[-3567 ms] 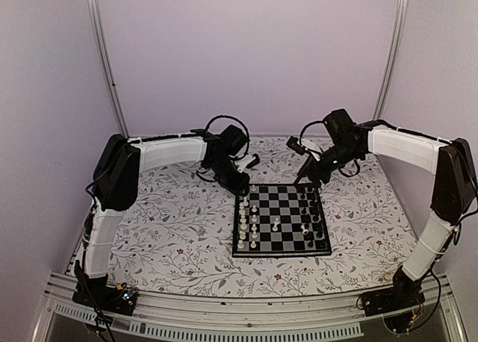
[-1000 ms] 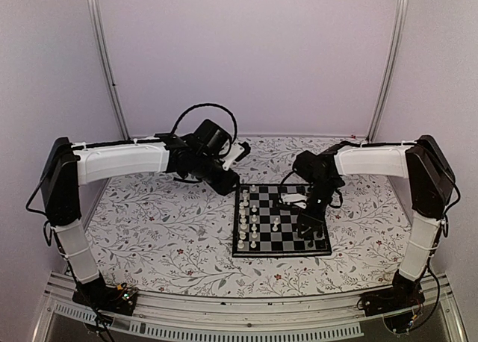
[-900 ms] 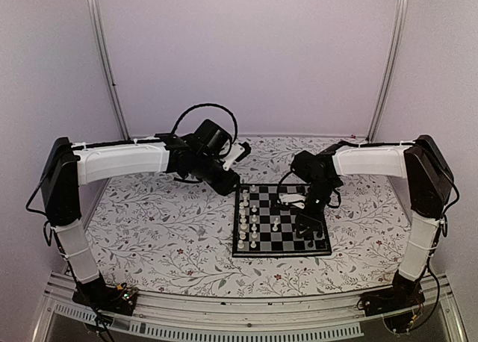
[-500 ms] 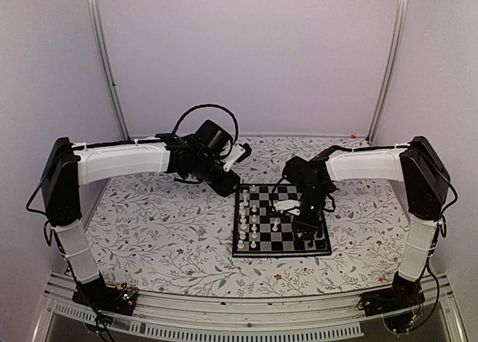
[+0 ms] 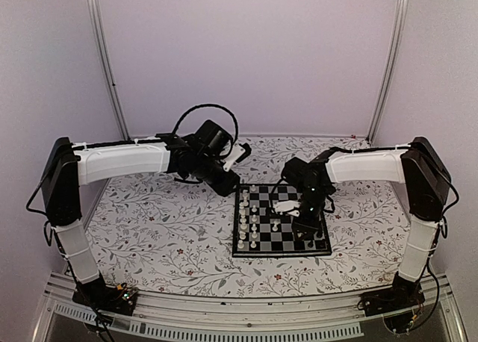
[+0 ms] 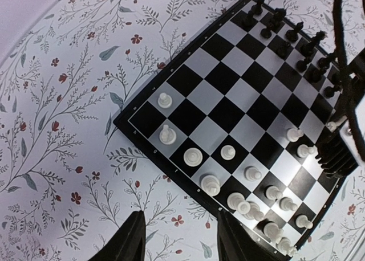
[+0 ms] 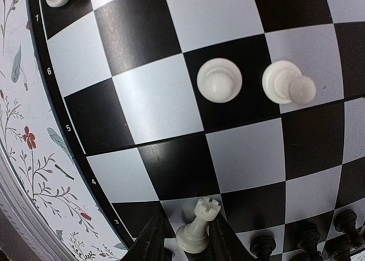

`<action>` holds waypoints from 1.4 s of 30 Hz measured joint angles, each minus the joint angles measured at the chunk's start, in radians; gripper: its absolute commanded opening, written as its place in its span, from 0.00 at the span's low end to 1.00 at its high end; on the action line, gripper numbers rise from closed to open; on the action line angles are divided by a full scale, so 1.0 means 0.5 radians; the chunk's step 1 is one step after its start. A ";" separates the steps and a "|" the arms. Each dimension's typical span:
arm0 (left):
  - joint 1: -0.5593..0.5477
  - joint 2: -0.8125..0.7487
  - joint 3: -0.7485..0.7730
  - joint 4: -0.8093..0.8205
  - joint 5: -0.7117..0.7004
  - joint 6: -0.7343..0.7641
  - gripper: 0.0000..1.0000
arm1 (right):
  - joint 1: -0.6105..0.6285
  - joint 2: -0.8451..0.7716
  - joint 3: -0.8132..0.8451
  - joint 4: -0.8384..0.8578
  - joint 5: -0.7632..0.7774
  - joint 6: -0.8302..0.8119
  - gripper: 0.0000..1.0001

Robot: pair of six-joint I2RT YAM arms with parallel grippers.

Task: Set up the chess pieces on the board
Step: Pick up the chess piece from the chessboard.

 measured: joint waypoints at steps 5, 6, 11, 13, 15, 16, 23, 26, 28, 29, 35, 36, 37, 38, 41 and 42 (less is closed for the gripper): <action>0.000 0.000 0.000 -0.005 -0.024 0.000 0.45 | 0.014 -0.017 -0.023 0.027 0.047 0.000 0.32; 0.000 0.000 0.000 -0.005 -0.029 0.000 0.44 | 0.019 -0.019 -0.027 0.031 0.060 0.000 0.32; 0.000 0.000 0.001 -0.009 -0.045 0.000 0.45 | 0.047 -0.030 -0.043 0.056 0.140 0.001 0.26; 0.000 0.000 0.003 -0.012 -0.053 0.000 0.45 | 0.053 -0.030 -0.044 0.063 0.164 -0.002 0.23; 0.000 0.000 0.005 -0.013 -0.060 0.000 0.45 | 0.056 -0.031 -0.044 0.070 0.185 -0.002 0.21; 0.000 0.000 0.008 -0.014 -0.063 0.000 0.45 | 0.058 -0.033 -0.043 0.072 0.190 -0.001 0.19; 0.011 -0.002 0.008 -0.014 -0.072 0.000 0.45 | 0.061 -0.034 -0.001 0.050 0.153 -0.002 0.15; 0.034 -0.016 0.008 -0.002 -0.070 -0.001 0.45 | 0.061 -0.034 0.064 0.046 0.098 -0.010 0.14; 0.067 -0.048 0.003 0.021 -0.056 -0.011 0.44 | 0.060 -0.039 0.131 0.050 0.045 -0.018 0.14; 0.082 -0.072 -0.004 0.040 -0.041 -0.019 0.44 | 0.056 -0.047 0.162 0.062 0.009 -0.025 0.14; 0.169 -0.483 -0.285 0.462 0.284 -0.180 0.46 | -0.029 -0.186 0.271 0.201 -0.327 -0.060 0.14; 0.183 -0.555 -0.337 0.560 0.364 -0.237 0.45 | -0.047 -0.204 0.292 0.218 -0.378 -0.065 0.14; 0.194 -0.609 -0.382 0.661 0.439 -0.297 0.45 | -0.065 -0.222 0.317 0.244 -0.443 -0.071 0.14; 0.208 -0.649 -0.430 0.775 0.532 -0.362 0.45 | -0.082 -0.238 0.340 0.275 -0.506 -0.076 0.14; 0.246 -0.699 -0.627 1.125 0.745 -0.562 0.45 | -0.102 -0.272 0.405 0.326 -0.679 -0.078 0.14; 0.253 -0.693 -0.703 1.221 0.811 -0.633 0.44 | -0.101 -0.275 0.441 0.326 -0.735 -0.079 0.15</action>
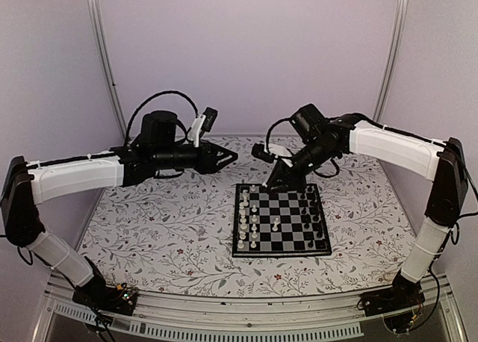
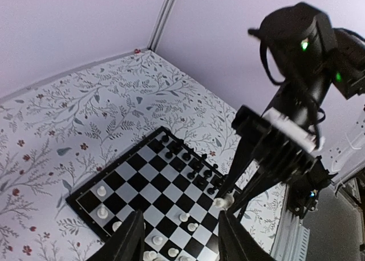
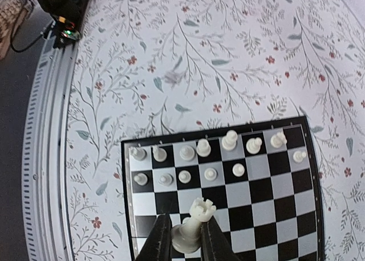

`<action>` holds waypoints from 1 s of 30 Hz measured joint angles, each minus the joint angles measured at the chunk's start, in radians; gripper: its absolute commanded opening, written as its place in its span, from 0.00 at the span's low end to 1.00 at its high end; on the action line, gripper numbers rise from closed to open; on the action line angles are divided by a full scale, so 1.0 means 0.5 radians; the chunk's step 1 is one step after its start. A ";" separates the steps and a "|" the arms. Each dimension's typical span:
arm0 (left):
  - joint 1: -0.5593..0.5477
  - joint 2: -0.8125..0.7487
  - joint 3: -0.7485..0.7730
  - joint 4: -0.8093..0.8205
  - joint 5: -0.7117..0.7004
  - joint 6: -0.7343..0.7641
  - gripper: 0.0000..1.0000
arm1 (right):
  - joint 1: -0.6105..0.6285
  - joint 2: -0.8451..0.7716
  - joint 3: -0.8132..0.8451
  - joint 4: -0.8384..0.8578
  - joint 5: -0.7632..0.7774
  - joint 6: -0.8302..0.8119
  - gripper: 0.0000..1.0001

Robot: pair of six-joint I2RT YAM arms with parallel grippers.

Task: Set up the chess pieces on the board
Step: Place the chess piece on the chessboard.

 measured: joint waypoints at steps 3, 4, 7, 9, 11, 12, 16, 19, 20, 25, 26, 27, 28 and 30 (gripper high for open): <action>0.005 0.079 -0.145 0.163 0.176 -0.177 0.43 | 0.002 0.000 0.111 -0.003 -0.129 -0.001 0.15; 0.005 0.114 -0.167 0.202 0.228 -0.226 0.43 | 0.004 0.000 0.140 -0.002 -0.164 -0.001 0.15; -0.008 0.182 -0.195 0.299 0.355 -0.342 0.42 | 0.005 0.000 0.175 -0.002 -0.243 0.000 0.16; -0.012 0.199 -0.195 0.362 0.422 -0.396 0.41 | 0.006 0.001 0.175 -0.012 -0.268 0.000 0.16; -0.021 0.212 -0.195 0.443 0.492 -0.447 0.41 | 0.009 0.002 0.175 -0.023 -0.289 0.000 0.16; -0.027 0.221 -0.195 0.480 0.524 -0.465 0.41 | 0.010 0.002 0.175 -0.027 -0.295 0.000 0.16; -0.063 0.295 -0.170 0.558 0.632 -0.533 0.39 | 0.015 0.002 0.175 -0.028 -0.298 0.000 0.16; -0.091 0.366 -0.128 0.566 0.680 -0.562 0.36 | 0.021 0.002 0.175 -0.029 -0.297 0.000 0.17; -0.098 0.386 -0.116 0.568 0.693 -0.568 0.35 | 0.023 0.002 0.175 -0.029 -0.297 0.000 0.17; -0.113 0.425 -0.078 0.568 0.735 -0.592 0.30 | 0.028 0.002 0.175 -0.029 -0.296 -0.001 0.17; -0.113 0.426 -0.074 0.571 0.742 -0.596 0.29 | 0.030 0.002 0.175 -0.029 -0.295 -0.001 0.17; -0.114 0.427 -0.066 0.572 0.749 -0.596 0.27 | 0.031 0.002 0.175 -0.029 -0.294 -0.001 0.17; -0.115 0.429 -0.062 0.575 0.753 -0.601 0.25 | 0.034 0.002 0.175 -0.029 -0.294 -0.001 0.17; -0.117 0.432 -0.054 0.580 0.762 -0.606 0.21 | 0.040 0.002 0.175 -0.029 -0.292 -0.002 0.17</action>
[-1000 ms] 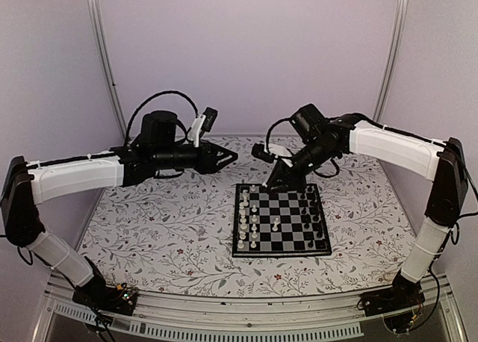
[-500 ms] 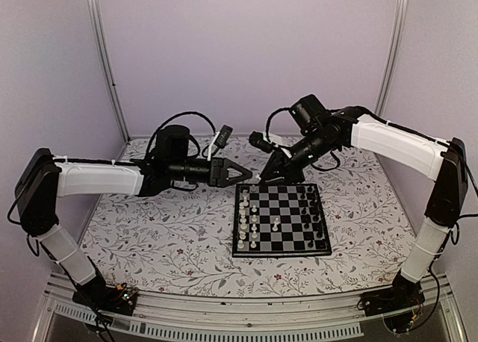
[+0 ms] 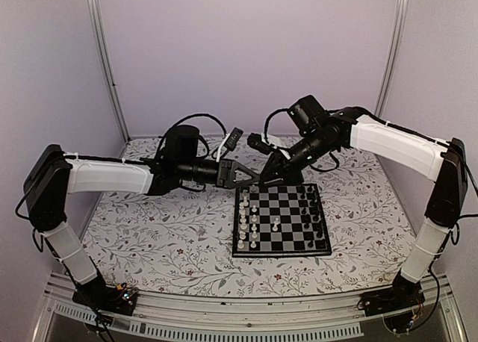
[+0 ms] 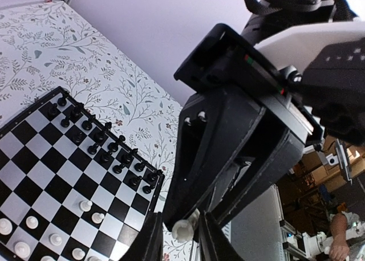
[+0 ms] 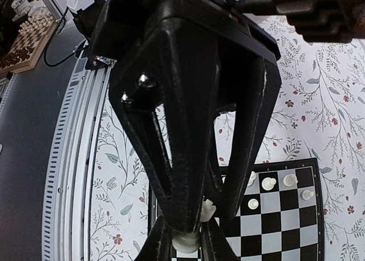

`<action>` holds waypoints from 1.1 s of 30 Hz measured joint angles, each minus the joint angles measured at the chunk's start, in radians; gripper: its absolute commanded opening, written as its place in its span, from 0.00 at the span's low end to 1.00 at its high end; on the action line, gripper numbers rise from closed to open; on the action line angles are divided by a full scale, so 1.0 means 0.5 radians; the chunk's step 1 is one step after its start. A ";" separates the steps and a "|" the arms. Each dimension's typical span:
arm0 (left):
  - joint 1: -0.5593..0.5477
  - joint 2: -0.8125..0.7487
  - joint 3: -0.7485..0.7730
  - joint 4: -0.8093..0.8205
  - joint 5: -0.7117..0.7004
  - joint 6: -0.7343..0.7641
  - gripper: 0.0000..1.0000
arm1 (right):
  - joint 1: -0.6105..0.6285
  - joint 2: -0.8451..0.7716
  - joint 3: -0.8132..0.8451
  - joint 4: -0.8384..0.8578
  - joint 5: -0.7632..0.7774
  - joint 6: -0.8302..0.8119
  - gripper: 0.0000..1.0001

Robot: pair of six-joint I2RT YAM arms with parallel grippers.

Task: Set up the chess pieces on the board
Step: Place the chess piece on the chessboard.

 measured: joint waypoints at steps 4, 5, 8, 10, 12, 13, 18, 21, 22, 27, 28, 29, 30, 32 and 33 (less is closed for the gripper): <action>-0.002 0.026 0.013 0.002 0.034 -0.008 0.10 | 0.011 0.000 0.000 -0.008 0.013 -0.005 0.17; -0.002 0.034 0.015 0.002 0.037 -0.008 0.07 | 0.011 0.000 0.000 -0.018 0.021 -0.004 0.17; -0.002 0.056 0.022 0.005 0.043 0.000 0.02 | 0.008 0.000 0.000 -0.040 0.049 0.009 0.20; -0.002 0.062 0.024 0.006 0.045 -0.006 0.00 | 0.008 0.000 0.000 -0.043 0.060 0.017 0.30; -0.001 0.062 0.028 -0.003 0.027 -0.006 0.00 | 0.011 -0.001 -0.007 -0.043 0.072 0.013 0.39; 0.001 0.062 0.034 -0.024 0.011 0.002 0.00 | 0.011 -0.002 -0.014 -0.037 0.086 0.025 0.42; 0.002 0.063 0.188 -0.365 -0.137 0.158 0.00 | -0.063 -0.082 -0.175 0.042 0.130 0.019 0.54; 0.004 0.063 0.405 -0.690 -0.381 0.390 0.00 | -0.313 -0.199 -0.326 0.050 0.137 0.025 0.55; 0.005 0.066 0.463 -0.765 -0.465 0.459 0.00 | -0.378 -0.233 -0.363 0.056 0.144 0.027 0.56; 0.005 0.179 0.747 -1.162 -0.999 0.825 0.00 | -0.647 -0.473 -0.713 0.214 0.253 0.057 0.57; 0.005 0.229 0.793 -1.227 -1.109 0.880 0.00 | -0.650 -0.509 -0.777 0.231 0.291 0.072 0.59; 0.005 0.280 0.832 -1.286 -1.206 0.930 0.00 | -0.649 -0.535 -0.826 0.249 0.340 0.089 0.60; 0.005 0.336 0.862 -1.338 -1.295 0.974 0.00 | -0.646 -0.548 -0.870 0.275 0.415 0.101 0.60; 0.005 0.433 0.897 -1.431 -1.430 1.047 0.00 | -0.642 -0.568 -0.893 0.302 0.494 0.113 0.61; 0.005 0.476 0.909 -1.468 -1.480 1.073 0.00 | -0.643 -0.576 -0.900 0.318 0.538 0.117 0.61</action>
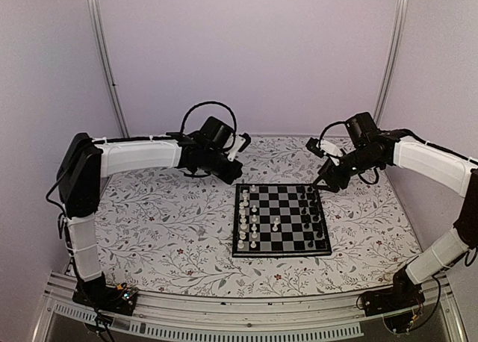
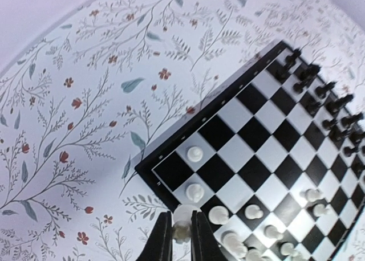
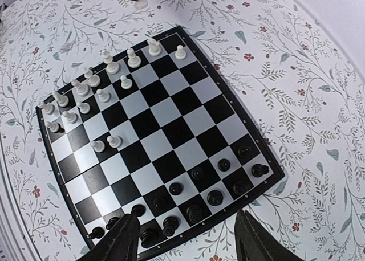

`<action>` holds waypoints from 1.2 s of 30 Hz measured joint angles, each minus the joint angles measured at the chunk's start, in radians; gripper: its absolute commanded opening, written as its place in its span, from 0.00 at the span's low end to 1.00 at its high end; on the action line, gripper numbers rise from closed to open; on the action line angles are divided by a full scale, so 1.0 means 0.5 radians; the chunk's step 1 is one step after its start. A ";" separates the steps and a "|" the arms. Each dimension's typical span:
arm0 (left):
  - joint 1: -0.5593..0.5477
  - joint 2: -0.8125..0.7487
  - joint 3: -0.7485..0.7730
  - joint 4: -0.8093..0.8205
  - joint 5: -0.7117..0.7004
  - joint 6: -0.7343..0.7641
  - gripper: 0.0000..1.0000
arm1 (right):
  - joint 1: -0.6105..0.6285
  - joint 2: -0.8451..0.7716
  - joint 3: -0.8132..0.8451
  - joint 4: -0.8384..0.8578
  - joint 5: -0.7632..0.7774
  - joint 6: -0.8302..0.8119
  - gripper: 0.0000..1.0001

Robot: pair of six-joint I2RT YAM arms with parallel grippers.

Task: Set up the chess pieces on the board
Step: Place the chess piece on the chessboard.

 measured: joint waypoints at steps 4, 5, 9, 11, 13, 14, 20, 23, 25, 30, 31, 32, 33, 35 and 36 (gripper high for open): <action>0.000 0.180 0.116 -0.133 -0.131 0.087 0.01 | -0.003 -0.022 -0.002 0.053 0.077 0.013 0.61; 0.000 0.213 0.147 -0.150 -0.143 0.098 0.01 | -0.003 -0.021 -0.002 0.061 0.086 0.016 0.61; 0.000 0.318 0.279 -0.196 -0.174 0.129 0.01 | -0.003 -0.012 -0.002 0.072 0.089 0.024 0.61; 0.000 0.362 0.346 -0.208 -0.177 0.137 0.01 | -0.003 0.000 -0.002 0.077 0.089 0.028 0.62; 0.001 0.404 0.410 -0.221 -0.177 0.144 0.01 | -0.003 0.011 -0.003 0.076 0.089 0.030 0.62; 0.001 0.423 0.439 -0.227 -0.175 0.152 0.01 | -0.003 0.014 -0.003 0.077 0.089 0.030 0.62; 0.001 0.536 0.586 -0.274 -0.175 0.180 0.01 | -0.003 0.027 -0.005 0.078 0.087 0.030 0.62; 0.001 0.583 0.612 -0.288 -0.169 0.190 0.02 | -0.003 0.035 -0.006 0.078 0.085 0.029 0.62; 0.001 0.597 0.613 -0.298 -0.166 0.191 0.02 | -0.003 0.042 -0.006 0.077 0.084 0.029 0.62; 0.001 0.615 0.618 -0.323 -0.166 0.193 0.03 | -0.003 0.075 -0.006 0.075 0.074 0.029 0.63; 0.001 0.620 0.620 -0.326 -0.166 0.194 0.04 | -0.003 0.081 -0.006 0.073 0.071 0.029 0.63; 0.001 0.627 0.623 -0.330 -0.166 0.196 0.05 | -0.003 0.087 -0.006 0.073 0.068 0.029 0.63; 0.001 0.635 0.626 -0.333 -0.166 0.196 0.05 | -0.003 0.093 -0.006 0.073 0.062 0.029 0.64; 0.001 0.653 0.631 -0.344 -0.166 0.197 0.05 | -0.003 0.101 -0.006 0.072 0.050 0.029 0.64; 0.001 0.662 0.636 -0.349 -0.166 0.197 0.05 | -0.003 0.104 -0.006 0.071 0.047 0.029 0.64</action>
